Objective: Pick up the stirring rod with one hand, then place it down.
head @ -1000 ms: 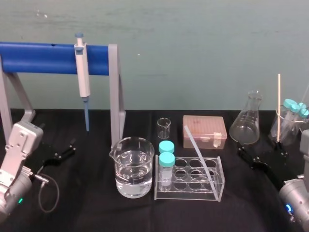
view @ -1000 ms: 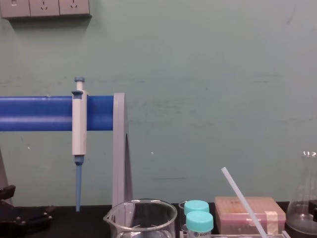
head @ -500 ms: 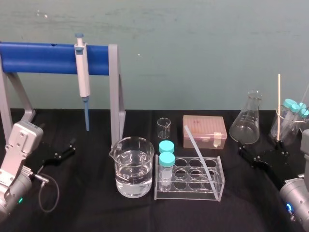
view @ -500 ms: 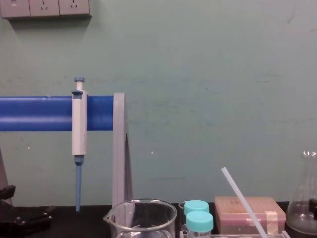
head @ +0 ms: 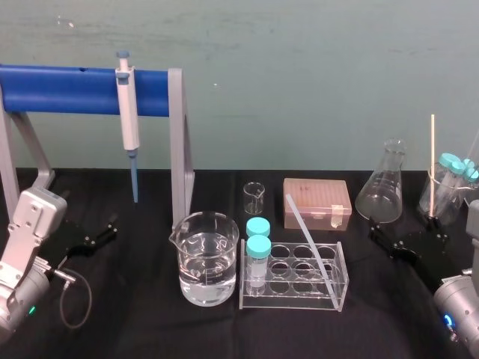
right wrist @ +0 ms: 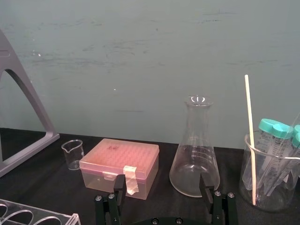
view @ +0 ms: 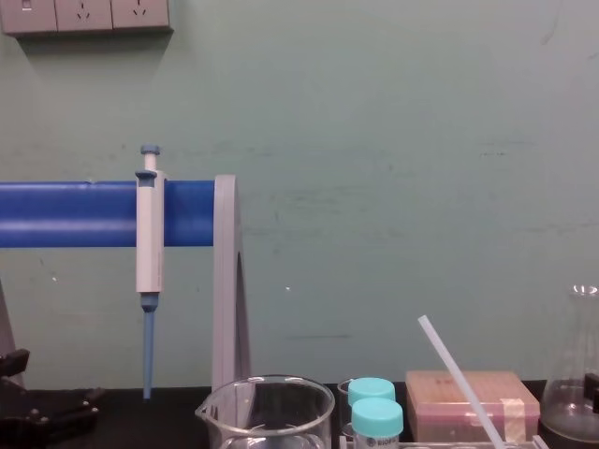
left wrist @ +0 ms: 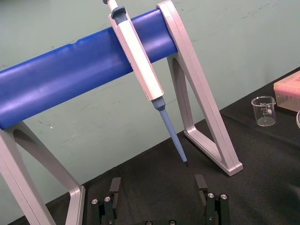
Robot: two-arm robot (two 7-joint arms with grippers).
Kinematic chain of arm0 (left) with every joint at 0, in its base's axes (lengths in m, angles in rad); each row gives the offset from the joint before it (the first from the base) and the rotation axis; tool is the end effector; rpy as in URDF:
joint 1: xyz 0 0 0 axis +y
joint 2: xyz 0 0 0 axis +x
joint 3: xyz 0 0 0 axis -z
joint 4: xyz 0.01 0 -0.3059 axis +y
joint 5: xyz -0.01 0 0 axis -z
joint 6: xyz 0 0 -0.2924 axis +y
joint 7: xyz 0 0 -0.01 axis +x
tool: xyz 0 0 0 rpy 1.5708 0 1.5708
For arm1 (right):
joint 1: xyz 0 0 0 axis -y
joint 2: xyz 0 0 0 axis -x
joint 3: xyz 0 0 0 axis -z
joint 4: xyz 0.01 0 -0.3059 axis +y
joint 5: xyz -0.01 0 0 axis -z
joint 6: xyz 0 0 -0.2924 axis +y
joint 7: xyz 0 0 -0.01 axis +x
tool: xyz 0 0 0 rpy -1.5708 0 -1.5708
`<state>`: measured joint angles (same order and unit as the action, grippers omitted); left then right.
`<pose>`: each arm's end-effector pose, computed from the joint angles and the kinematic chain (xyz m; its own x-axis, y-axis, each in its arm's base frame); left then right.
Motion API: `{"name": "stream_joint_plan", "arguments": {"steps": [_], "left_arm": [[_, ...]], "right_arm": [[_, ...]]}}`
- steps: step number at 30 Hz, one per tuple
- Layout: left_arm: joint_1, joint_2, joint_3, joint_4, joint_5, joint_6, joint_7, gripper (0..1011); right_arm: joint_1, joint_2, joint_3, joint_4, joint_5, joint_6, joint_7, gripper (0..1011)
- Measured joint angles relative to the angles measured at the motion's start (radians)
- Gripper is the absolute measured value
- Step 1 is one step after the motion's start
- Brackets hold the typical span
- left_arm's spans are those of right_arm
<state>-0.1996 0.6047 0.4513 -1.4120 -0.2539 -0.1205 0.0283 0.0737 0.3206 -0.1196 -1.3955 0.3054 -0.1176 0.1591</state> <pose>0.3452 0.0961 -0.3119 0.2921 0.8803 0.3738 -0.9553 0.2872 0.0702 0.3297 -0.0814 -0.3367 0.2175 -0.9758 0.0216 0.9760 0.2172 -0.0164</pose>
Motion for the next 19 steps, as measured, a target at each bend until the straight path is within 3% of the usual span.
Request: {"name": "stream_joint_plan", "arguments": {"steps": [19], "left_arm": [[0.000, 0.000, 0.000, 0.000, 0.000, 0.000, 0.000, 1000]], "right_arm": [[0.000, 0.000, 0.000, 0.000, 0.000, 0.000, 0.000, 1002]]}}
